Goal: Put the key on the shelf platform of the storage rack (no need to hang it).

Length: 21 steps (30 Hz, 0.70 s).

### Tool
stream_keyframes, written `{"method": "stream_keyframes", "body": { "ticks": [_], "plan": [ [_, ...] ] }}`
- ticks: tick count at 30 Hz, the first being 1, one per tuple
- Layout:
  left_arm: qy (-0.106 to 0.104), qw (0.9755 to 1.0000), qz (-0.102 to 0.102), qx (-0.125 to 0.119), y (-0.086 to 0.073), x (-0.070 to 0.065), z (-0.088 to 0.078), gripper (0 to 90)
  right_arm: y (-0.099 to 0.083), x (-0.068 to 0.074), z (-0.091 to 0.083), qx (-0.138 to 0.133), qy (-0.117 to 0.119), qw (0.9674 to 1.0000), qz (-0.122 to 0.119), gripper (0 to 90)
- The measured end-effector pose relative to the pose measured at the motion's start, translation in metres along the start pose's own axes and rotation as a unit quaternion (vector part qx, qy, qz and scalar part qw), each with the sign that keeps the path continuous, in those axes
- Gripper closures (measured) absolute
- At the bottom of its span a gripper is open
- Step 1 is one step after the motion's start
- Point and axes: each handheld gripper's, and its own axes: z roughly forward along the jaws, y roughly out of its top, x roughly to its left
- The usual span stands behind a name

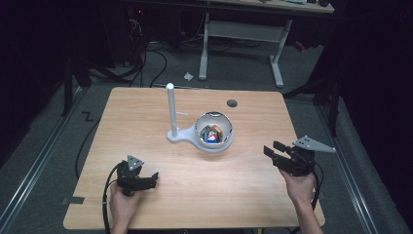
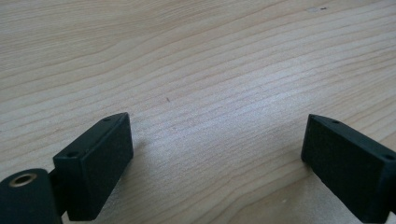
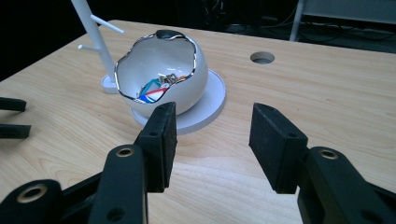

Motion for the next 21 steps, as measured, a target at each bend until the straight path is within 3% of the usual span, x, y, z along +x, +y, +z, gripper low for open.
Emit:
{"method": "stream_keyframes", "body": {
  "ticks": [21],
  "plan": [
    [0.0, 1.0, 0.0, 0.0, 0.0, 0.0, 0.0, 9.3, -0.021, 0.009, 0.01, 0.001, 0.012, 0.9999, 0.006, 50.9]
  ]
}}
